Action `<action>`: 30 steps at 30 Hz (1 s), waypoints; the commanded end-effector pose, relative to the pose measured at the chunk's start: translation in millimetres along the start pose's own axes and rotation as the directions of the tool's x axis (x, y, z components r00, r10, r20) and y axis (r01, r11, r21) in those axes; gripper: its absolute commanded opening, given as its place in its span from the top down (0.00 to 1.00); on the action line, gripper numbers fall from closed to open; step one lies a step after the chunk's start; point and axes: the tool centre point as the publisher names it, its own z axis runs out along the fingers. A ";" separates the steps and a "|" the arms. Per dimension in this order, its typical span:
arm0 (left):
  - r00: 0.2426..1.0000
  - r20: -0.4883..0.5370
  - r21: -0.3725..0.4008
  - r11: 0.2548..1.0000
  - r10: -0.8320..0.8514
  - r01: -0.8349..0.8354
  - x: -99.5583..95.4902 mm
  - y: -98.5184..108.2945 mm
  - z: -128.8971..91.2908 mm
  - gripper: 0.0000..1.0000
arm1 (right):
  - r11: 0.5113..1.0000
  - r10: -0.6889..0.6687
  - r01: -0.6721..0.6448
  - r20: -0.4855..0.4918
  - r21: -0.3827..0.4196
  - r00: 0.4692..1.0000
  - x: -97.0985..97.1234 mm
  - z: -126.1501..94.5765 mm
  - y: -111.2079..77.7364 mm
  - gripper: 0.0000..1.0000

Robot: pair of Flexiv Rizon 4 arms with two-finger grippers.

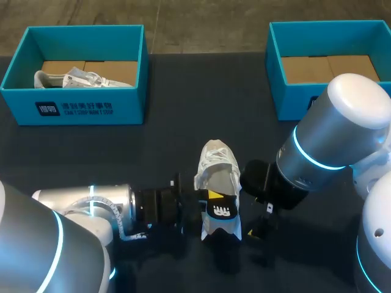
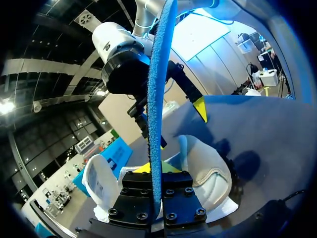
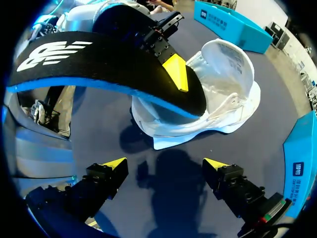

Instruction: Take the shoe out of the shoebox, open the shoe tongue, remove and reinsert the insole, then place the shoe into the shoebox

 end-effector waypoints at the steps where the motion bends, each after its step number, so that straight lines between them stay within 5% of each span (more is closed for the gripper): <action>1: 1.000 -0.003 -0.017 1.000 0.002 -0.002 -0.5 6.6 6.2 1.00 | 1.000 0.000 0.000 -0.001 -0.003 1.000 0.5 0.0 -1.2 0.00; 21: 1.000 -0.014 -0.019 1.000 -0.008 0.008 -0.4 6.4 4.8 1.00 | 1.000 0.000 0.000 -0.001 -0.003 1.000 0.5 0.0 -1.2 0.00; 26: 1.000 -0.009 -0.019 1.000 -0.015 0.015 -0.1 5.1 1.3 0.82 | 1.000 0.000 0.000 -0.001 -0.003 1.000 0.5 0.0 -1.2 0.00; 30: 1.000 -0.009 -0.016 1.000 -0.015 0.015 0.9 1.9 -0.3 0.80 | 1.000 0.000 0.000 -0.001 -0.003 1.000 0.5 0.0 -1.2 0.00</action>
